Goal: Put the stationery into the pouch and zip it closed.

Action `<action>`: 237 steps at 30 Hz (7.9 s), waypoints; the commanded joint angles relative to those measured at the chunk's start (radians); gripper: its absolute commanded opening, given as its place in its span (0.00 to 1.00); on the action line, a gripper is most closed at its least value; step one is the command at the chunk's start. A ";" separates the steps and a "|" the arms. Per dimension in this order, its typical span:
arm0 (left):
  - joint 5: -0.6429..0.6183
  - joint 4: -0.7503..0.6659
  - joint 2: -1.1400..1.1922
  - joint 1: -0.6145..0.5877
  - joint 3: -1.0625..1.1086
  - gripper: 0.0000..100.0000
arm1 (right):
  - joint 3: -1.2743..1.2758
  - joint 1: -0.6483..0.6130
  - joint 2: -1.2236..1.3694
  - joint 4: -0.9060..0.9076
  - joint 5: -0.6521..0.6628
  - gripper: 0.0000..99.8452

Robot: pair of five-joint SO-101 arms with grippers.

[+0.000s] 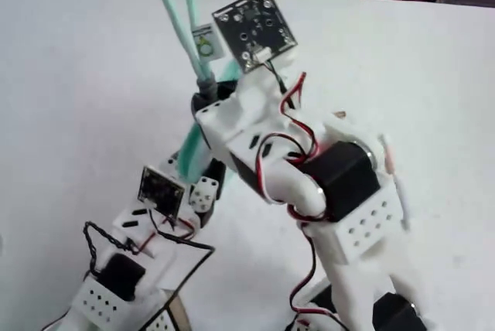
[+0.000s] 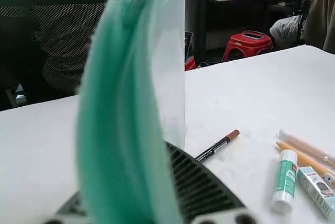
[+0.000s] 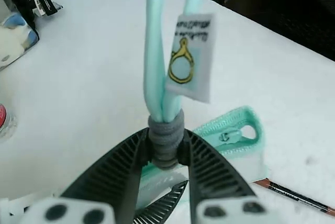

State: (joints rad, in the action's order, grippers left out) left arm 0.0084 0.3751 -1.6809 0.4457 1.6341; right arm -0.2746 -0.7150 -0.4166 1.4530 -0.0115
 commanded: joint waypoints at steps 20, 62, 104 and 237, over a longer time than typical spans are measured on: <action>-0.078 0.186 -0.012 -0.047 -0.222 0.03 | 0.003 0.194 0.093 -0.058 0.003 0.02; 0.058 0.153 -0.147 0.058 -0.100 0.02 | 0.002 0.173 0.157 0.025 0.002 0.02; 0.094 0.184 -0.147 0.058 -0.107 0.02 | -0.005 -0.076 -0.027 0.157 0.161 0.02; 0.094 0.163 -0.140 0.093 -0.086 0.02 | -1.172 0.366 0.338 0.194 0.103 0.02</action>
State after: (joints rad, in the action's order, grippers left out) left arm 0.1036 0.5271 -1.8251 0.5317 1.5696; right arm -1.4837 -0.3237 -0.0974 1.6632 0.0652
